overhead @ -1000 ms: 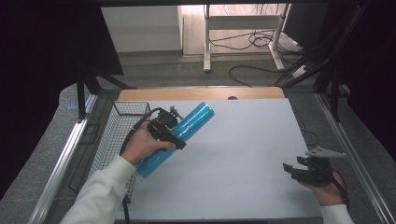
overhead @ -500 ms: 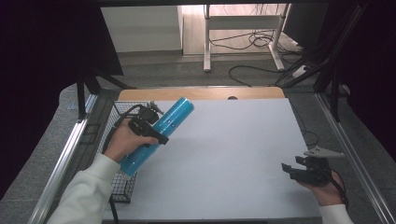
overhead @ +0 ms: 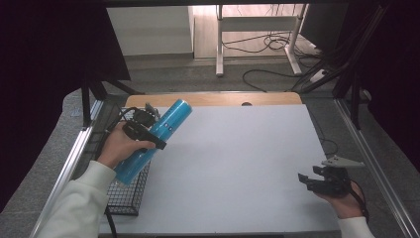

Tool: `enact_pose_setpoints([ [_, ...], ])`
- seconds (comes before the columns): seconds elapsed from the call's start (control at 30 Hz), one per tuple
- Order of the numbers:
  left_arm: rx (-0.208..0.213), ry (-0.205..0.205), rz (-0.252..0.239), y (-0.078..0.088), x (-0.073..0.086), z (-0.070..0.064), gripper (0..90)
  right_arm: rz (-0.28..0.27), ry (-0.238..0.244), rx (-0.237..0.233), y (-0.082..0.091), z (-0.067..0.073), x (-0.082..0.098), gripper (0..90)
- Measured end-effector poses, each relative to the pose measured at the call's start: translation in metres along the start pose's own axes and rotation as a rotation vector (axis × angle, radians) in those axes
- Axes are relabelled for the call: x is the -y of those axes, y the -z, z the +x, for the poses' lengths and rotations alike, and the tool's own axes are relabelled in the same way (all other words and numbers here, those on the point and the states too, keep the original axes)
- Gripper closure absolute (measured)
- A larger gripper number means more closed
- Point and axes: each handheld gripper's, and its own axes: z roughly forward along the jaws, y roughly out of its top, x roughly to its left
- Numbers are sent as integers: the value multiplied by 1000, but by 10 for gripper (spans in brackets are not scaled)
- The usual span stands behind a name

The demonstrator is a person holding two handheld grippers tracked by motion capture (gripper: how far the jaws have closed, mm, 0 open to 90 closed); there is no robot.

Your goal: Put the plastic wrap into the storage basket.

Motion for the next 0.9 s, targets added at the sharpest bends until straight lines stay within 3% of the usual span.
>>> enact_pose_setpoints([
  [0.37,-13,62,6,3,14,24,314,2,8,0,-1,2,-1,331],
  [0.7,-69,125,13,3,28,46,314,5,14,5,-1,3,-1,328],
  [0.9,-66,162,30,-2,34,59,314,7,18,6,-2,3,-1,328],
])
